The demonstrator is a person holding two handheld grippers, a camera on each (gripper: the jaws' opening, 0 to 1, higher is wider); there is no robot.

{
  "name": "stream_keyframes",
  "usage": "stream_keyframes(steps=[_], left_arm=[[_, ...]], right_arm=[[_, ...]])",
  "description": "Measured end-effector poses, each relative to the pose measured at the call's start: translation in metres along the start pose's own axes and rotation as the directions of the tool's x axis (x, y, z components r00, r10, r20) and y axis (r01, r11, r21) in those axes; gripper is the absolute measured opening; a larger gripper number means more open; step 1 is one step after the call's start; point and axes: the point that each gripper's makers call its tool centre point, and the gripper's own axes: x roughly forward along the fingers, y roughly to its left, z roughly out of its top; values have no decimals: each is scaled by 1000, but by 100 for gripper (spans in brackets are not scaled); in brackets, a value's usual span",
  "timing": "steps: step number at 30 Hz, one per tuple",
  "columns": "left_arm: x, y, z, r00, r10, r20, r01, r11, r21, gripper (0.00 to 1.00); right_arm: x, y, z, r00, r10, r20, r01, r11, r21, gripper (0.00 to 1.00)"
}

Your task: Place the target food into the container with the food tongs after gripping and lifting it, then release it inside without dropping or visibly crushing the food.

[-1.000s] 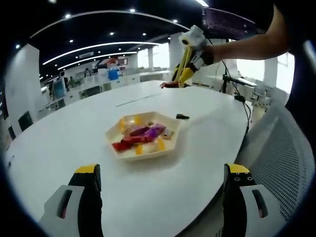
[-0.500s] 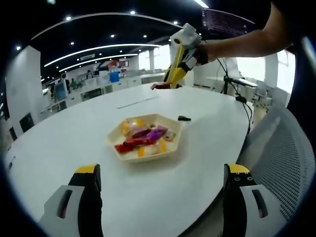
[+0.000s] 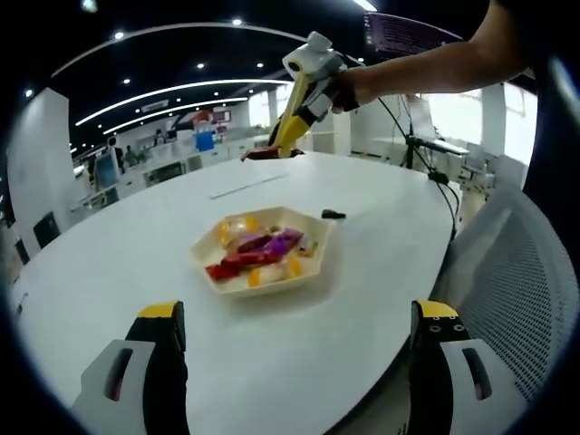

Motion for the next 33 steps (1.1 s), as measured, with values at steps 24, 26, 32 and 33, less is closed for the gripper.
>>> stream_keyframes(steps=[24,26,32,33], left_arm=[[-2,4,1,1000,19,7,-19,1000,-11,99],[-2,4,2,1000,18,9,-18,1000,-10,99],[-1,4,1,1000,18,9,-18,1000,-10,99],[-1,4,1,1000,18,7,-18,1000,-11,99]], right_arm=[[19,8,25,999,22,39,-21,999,-29,27],[17,8,24,999,17,43,-16,1000,-25,27],[11,5,23,999,3,52,-1,1000,-29,28],[9,4,24,999,1,52,0,1000,-28,28]])
